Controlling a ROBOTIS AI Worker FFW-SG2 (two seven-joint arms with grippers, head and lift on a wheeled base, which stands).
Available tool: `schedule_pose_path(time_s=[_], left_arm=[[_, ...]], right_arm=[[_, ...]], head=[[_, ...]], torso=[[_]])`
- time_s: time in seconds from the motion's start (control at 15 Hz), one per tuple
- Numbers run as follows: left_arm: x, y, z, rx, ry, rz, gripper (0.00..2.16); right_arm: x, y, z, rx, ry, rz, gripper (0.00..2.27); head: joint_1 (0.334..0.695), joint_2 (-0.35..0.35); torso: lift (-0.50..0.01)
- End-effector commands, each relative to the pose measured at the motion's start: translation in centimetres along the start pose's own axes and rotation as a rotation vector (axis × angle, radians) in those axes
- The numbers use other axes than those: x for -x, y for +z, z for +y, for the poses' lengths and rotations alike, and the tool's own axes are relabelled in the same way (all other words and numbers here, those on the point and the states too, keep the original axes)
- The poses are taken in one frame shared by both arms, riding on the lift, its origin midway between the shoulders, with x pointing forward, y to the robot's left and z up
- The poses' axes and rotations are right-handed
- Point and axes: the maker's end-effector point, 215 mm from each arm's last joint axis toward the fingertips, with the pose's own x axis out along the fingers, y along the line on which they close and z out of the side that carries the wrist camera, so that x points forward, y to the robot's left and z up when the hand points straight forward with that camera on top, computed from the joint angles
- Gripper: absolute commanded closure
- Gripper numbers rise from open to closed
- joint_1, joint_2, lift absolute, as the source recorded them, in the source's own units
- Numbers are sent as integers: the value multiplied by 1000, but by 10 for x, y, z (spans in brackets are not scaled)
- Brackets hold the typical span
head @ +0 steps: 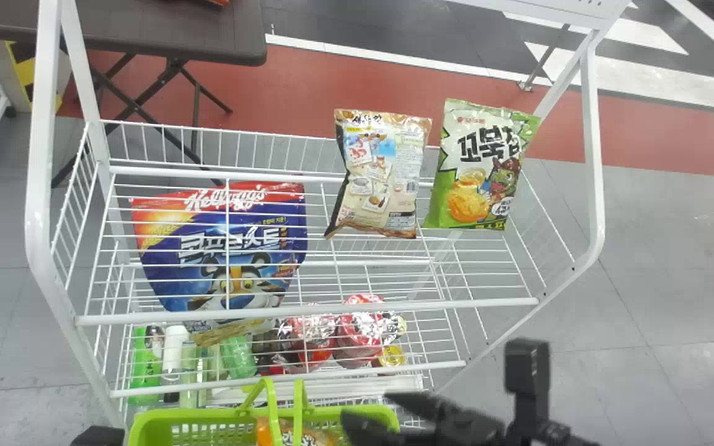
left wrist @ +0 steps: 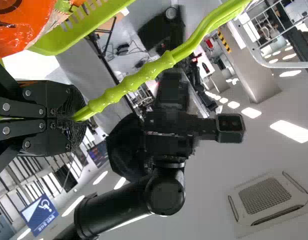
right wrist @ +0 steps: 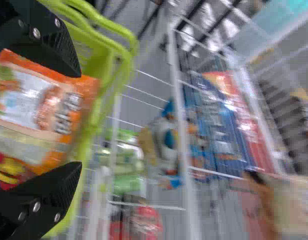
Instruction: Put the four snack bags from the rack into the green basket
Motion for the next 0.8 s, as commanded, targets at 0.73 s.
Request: schedule_pose_path(time_s=[0.73], left_arm=[[5,-1,3,-5,6,10,2132]], right_arm=[[-93,245,-130,146,-377,-311,198]], head=[[695,-350]], torso=[[-6]])
